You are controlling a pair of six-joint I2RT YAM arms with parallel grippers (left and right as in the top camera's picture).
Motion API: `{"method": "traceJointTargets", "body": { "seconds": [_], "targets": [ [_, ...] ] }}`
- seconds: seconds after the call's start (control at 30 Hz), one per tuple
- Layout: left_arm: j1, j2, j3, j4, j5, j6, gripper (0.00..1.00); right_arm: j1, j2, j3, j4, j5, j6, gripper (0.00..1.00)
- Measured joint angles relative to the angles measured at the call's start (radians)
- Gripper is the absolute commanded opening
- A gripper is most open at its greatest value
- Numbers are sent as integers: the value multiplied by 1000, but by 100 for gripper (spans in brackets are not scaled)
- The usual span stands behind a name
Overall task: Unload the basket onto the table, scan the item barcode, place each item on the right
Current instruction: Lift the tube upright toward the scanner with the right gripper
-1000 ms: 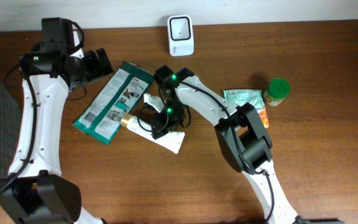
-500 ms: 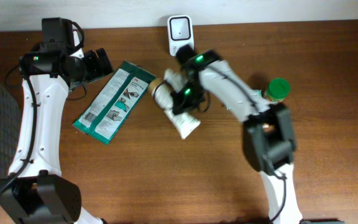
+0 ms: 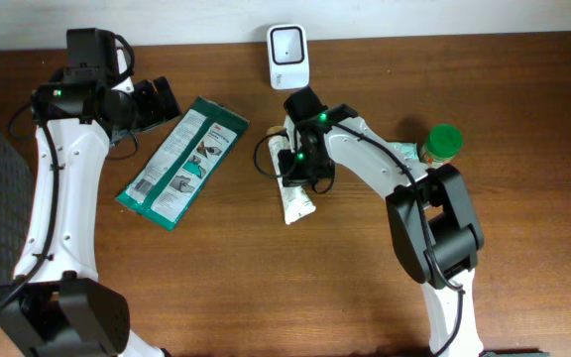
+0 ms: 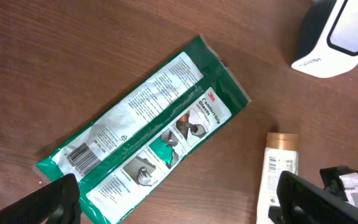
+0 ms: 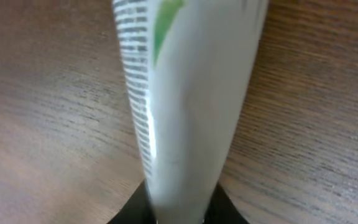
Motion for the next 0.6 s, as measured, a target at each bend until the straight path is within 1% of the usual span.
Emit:
{"method": "traceJointTargets", "body": {
  "seconds": [0.17,0.23,0.27,0.3,0.47,0.53,0.57,0.6],
  "targets": [
    [0,0,0,0,0,0,99,13,37,0,8,-53,30,23],
    [0,0,0,0,0,0,99,21,44,0,7,-87,36,16],
    [0,0,0,0,0,0,99,21,44,0,6,-93,43,9],
    [0,0,0,0,0,0,99,21,44,1,6,-98,51,4],
    [0,0,0,0,0,0,99,21,44,7,0,-117,59,4],
    [0,0,0,0,0,0,99,15,46,9,-19,-169,2,4],
    [0,0,0,0,0,0,99,5,47,6,-25,-215,-51,4],
    [0,0,0,0,0,0,99,-7,48,-1,-35,-282,-135,4]
  ]
}}
